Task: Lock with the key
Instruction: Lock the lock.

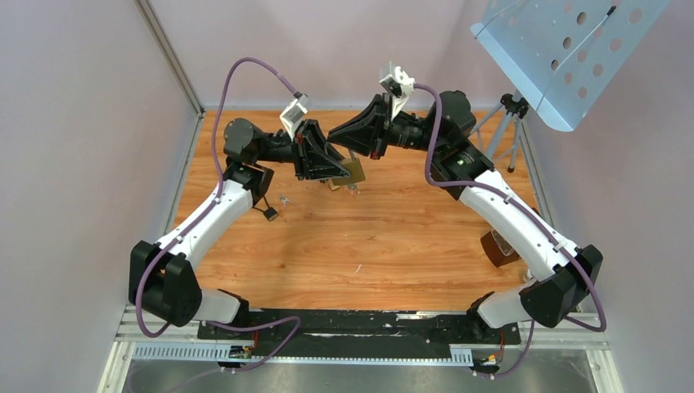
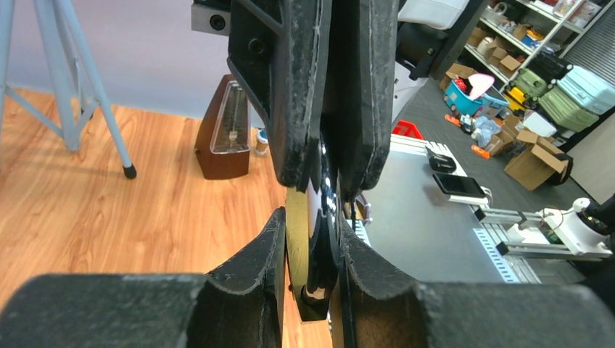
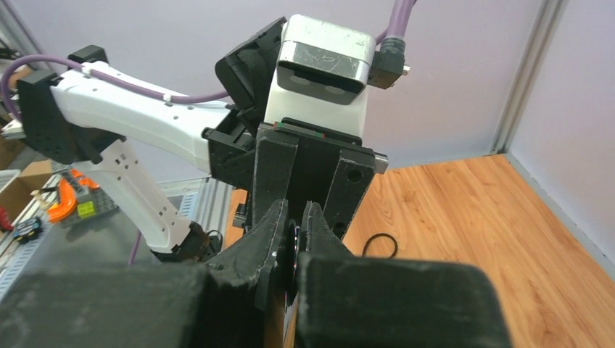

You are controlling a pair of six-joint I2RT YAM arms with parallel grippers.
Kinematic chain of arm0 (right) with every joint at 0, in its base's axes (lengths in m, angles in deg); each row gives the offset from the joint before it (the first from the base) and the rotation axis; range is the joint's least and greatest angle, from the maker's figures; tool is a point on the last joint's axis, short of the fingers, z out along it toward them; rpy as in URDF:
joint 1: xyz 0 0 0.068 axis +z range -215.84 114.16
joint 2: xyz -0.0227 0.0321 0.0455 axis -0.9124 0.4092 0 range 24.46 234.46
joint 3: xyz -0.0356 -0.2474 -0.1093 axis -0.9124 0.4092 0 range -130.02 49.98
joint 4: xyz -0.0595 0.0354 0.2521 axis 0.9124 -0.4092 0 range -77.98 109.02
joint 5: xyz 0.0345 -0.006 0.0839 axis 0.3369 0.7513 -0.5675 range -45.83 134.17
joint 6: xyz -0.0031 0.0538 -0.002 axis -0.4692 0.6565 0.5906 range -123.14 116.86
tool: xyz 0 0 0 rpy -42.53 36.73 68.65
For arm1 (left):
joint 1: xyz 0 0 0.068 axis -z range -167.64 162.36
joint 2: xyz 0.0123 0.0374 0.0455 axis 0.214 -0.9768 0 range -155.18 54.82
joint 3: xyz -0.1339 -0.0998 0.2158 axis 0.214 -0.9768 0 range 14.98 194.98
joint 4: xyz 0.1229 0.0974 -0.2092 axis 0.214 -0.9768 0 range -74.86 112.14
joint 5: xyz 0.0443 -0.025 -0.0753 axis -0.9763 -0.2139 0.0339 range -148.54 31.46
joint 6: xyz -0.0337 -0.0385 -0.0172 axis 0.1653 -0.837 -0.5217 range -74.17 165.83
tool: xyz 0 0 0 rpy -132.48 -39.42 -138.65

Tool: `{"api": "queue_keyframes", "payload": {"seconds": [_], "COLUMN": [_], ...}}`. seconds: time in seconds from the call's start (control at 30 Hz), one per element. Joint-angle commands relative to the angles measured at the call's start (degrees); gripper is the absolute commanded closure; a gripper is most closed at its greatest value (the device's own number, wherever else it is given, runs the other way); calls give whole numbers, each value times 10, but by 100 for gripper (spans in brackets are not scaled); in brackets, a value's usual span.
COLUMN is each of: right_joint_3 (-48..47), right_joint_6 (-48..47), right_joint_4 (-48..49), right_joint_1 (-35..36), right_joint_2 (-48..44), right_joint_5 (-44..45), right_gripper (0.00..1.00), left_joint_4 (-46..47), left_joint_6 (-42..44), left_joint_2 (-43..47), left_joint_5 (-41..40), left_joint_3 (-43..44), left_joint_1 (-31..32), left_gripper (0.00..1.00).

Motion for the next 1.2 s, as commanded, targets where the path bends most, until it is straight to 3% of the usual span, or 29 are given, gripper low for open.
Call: {"api": "queue_keyframes", "payload": {"seconds": [0.0, 0.23, 0.3, 0.4, 0.47, 0.57, 0.83, 1.17], "right_joint_3": [51, 66, 58, 43, 40, 43, 30, -29], "right_joint_6": [-24, -20, -14, -12, -12, -13, -25, -62], "right_joint_4": [-113, -119, -123, -133, -137, -138, -143, -194], "right_joint_1": [27, -5, -8, -10, -12, -16, -27, -26], "right_joint_2": [-3, -31, -31, -30, -34, -45, -63, -10], "right_joint_5": [-13, 38, 40, 48, 56, 66, 58, -64], "right_gripper": [100, 100, 88, 59, 47, 37, 30, 34], "left_joint_4": [35, -49, -127, -336, -489, -605, -700, -708], "left_joint_6": [9, 53, 109, 267, 380, 472, 553, 593], "left_joint_2": [28, 49, 55, 66, 71, 69, 62, 86], "left_joint_5": [-117, -51, -30, -17, -30, -39, -24, -29], "left_joint_3": [28, 39, 51, 81, 112, 140, 154, 107], "left_joint_1": [-5, -39, -42, -43, -43, -43, -44, -41], "left_gripper": [100, 100, 100, 100, 100, 100, 100, 100]}}
